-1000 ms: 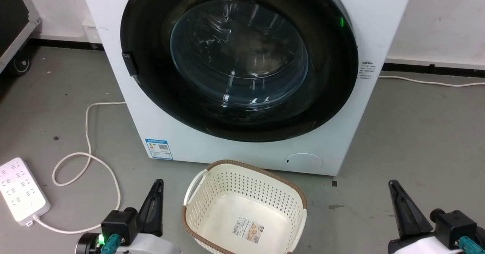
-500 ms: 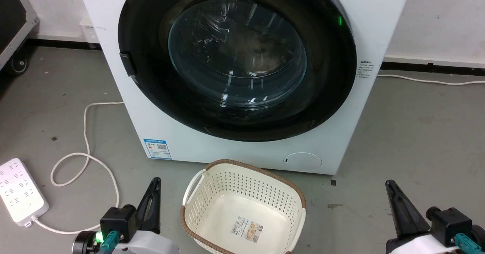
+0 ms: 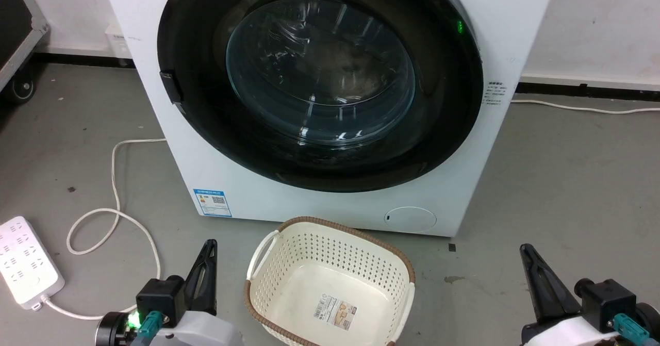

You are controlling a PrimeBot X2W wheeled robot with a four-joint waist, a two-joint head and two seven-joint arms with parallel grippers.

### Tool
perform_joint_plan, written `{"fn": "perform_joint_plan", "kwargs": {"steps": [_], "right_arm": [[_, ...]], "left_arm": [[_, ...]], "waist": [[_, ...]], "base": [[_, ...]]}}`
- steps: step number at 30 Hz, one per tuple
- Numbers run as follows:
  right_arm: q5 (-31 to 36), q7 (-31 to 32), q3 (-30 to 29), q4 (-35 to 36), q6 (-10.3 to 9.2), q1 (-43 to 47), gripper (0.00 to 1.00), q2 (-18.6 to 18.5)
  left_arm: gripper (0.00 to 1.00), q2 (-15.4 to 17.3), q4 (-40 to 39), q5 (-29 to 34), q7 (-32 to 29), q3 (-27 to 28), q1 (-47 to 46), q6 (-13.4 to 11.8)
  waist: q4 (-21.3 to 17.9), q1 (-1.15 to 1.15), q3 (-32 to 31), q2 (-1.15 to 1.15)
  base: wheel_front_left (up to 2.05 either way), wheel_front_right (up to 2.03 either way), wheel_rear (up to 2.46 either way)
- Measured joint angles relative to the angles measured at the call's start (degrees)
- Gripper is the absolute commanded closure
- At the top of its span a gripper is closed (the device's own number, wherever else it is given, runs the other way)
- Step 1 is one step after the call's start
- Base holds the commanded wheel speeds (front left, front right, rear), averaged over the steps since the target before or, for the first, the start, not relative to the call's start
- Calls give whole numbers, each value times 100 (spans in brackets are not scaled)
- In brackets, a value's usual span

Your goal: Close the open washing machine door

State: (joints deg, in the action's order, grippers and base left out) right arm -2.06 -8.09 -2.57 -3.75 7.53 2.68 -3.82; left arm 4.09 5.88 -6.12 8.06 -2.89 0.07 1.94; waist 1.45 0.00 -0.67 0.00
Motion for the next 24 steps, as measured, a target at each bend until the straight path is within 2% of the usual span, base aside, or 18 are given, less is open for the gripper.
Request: {"fn": "perform_joint_plan", "kwargs": {"steps": [24], "right_arm": [[57, 288, 93, 107, 0, -78, 100, 22]], "left_arm": [[100, -35, -188, 203, -281, 98, 0, -75]], "waist": [[-52, 0, 24, 0]], "base": [[0, 0, 0]]}}
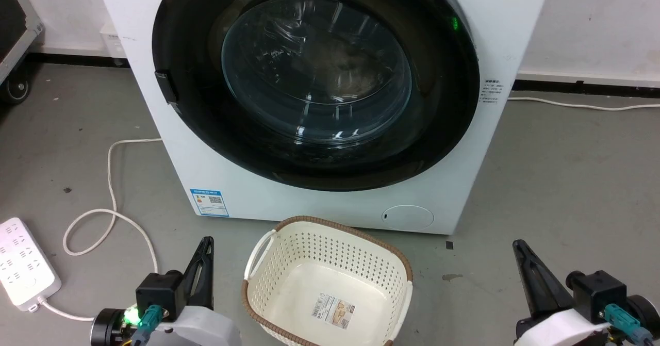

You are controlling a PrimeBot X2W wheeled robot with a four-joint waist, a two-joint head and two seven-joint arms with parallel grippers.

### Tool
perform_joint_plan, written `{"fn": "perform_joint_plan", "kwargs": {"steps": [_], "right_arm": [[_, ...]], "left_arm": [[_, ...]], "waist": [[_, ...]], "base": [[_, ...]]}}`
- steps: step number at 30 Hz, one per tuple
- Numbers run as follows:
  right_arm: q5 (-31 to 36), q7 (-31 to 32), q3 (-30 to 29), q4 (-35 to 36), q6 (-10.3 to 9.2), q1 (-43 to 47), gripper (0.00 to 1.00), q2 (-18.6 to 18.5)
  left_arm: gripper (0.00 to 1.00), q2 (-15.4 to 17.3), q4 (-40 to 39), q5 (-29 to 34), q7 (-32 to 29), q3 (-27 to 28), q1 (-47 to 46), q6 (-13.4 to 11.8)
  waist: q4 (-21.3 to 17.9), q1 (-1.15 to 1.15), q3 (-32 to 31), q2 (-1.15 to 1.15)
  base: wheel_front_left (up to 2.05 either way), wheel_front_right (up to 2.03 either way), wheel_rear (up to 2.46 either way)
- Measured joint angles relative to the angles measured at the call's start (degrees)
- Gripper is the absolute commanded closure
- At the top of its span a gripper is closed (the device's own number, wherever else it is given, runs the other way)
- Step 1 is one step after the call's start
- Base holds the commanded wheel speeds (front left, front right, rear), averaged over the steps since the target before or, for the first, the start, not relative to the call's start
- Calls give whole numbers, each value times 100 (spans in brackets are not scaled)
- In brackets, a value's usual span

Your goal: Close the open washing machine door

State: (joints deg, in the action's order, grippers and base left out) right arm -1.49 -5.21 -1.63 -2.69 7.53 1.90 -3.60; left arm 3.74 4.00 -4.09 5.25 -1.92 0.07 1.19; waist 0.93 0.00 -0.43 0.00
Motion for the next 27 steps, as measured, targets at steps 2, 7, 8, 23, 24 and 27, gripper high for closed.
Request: {"fn": "perform_joint_plan", "kwargs": {"steps": [2, 7, 8, 23, 24, 27], "right_arm": [[1, 19, 4, 10, 0, -14, 100, 2], [2, 66, 20, 37, 0, -20, 100, 5], [3, 87, 22, 43, 0, -21, 100, 5], [62, 260, 76, 125, 0, -40, 100, 16], [62, 264, 79, 129, 0, -40, 100, 16], [63, 312, 91, 138, 0, -41, 100, 20]], "left_arm": [[100, -7, -14, 18, -20, 8, 0, -2], [100, -21, -65, 56, -76, 33, 0, -3], [100, -23, -76, 60, -78, 36, 0, -4], [100, -49, -196, 189, -270, 93, 0, -52], [100, -52, -203, 200, -279, 94, 0, -53], [100, -59, -226, 208, -322, 103, 0, -54]], "waist": [[-4, 0, 2, 0], [-15, 0, 7, 0], [-17, 0, 8, 0], [-49, 0, 23, 0], [-51, 0, 24, 0], [-58, 0, 27, 0]], "base": [[0, 0, 0], [0, 0, 0], [0, 0, 0], [0, 0, 0], [0, 0, 0], [0, 0, 0]]}}
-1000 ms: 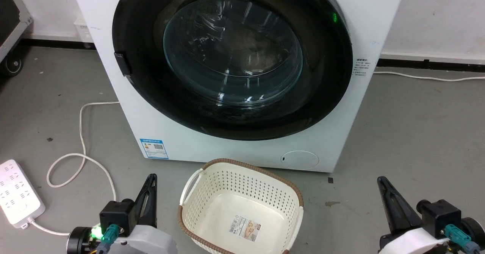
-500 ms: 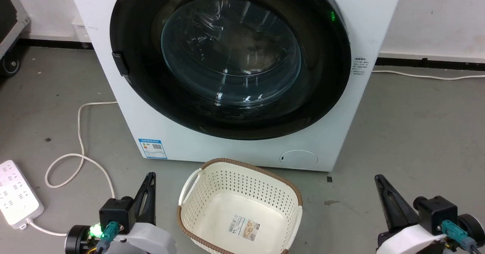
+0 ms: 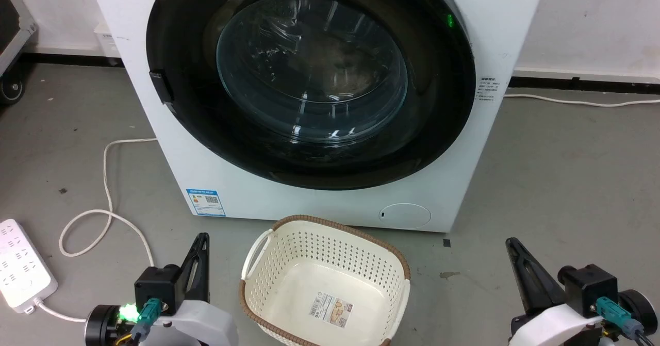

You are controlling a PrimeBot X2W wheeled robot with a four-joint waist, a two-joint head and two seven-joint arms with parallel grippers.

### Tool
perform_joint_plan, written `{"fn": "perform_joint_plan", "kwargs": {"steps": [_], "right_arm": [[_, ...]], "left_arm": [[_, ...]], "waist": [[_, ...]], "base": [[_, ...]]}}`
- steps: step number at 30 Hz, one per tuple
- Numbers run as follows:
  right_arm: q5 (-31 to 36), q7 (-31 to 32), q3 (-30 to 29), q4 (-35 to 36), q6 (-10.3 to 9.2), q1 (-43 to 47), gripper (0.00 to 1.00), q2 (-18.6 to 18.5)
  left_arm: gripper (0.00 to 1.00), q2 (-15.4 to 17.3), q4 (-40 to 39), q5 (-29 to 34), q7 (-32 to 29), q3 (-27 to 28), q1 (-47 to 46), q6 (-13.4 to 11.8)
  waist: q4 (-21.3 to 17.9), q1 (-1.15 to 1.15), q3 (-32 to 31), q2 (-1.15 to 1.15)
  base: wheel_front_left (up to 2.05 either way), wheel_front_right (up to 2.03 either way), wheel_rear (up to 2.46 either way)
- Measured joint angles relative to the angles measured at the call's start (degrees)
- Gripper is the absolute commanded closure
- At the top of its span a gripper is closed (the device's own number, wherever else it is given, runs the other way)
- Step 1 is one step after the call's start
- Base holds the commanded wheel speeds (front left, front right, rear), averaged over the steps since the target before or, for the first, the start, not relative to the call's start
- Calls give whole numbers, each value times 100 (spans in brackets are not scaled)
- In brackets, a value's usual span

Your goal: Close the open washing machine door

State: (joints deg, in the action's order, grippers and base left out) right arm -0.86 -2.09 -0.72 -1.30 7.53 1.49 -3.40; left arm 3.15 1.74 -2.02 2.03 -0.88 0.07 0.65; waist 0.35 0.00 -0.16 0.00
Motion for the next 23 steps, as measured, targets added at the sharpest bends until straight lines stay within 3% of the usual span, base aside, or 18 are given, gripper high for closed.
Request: {"fn": "perform_joint_plan", "kwargs": {"steps": [23], "right_arm": [[44, 207, 71, 91, 0, -68, 100, 24]], "left_arm": [[100, -24, -143, 186, -202, 76, 0, -49]], "waist": [[-36, 0, 17, 0]], "base": [[0, 0, 0]]}}
